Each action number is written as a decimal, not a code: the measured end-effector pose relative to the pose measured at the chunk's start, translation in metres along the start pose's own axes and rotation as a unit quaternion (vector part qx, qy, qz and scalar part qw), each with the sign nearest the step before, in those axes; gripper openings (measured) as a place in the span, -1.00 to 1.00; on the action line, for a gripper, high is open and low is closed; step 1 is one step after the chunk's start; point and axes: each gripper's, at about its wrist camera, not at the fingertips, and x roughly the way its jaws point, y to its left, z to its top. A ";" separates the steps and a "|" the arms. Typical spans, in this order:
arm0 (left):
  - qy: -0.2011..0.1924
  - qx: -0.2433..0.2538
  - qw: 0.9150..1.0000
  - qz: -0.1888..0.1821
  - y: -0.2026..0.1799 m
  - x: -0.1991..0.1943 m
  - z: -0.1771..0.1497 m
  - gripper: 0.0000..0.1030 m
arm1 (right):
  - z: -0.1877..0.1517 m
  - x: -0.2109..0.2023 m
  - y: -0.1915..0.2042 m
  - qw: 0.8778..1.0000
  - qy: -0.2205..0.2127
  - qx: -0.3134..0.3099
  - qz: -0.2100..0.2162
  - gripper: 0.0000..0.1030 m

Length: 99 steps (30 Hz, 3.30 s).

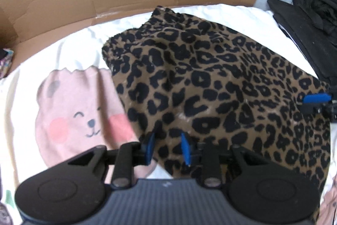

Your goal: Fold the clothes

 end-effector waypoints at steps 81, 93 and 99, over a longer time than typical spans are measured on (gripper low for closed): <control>-0.057 -0.161 0.979 -0.108 -0.033 -0.099 -0.168 -0.88 | -0.070 -0.029 0.077 0.994 0.076 0.002 0.077 -0.22; -0.056 -0.268 0.949 -0.158 -0.003 -0.098 -0.182 -0.49 | -0.071 -0.028 0.080 0.995 0.076 -0.008 0.069 -0.22; -0.054 -0.301 0.931 -0.197 -0.005 -0.076 -0.177 -0.13 | -0.072 -0.030 0.083 0.995 0.076 -0.010 0.070 -0.21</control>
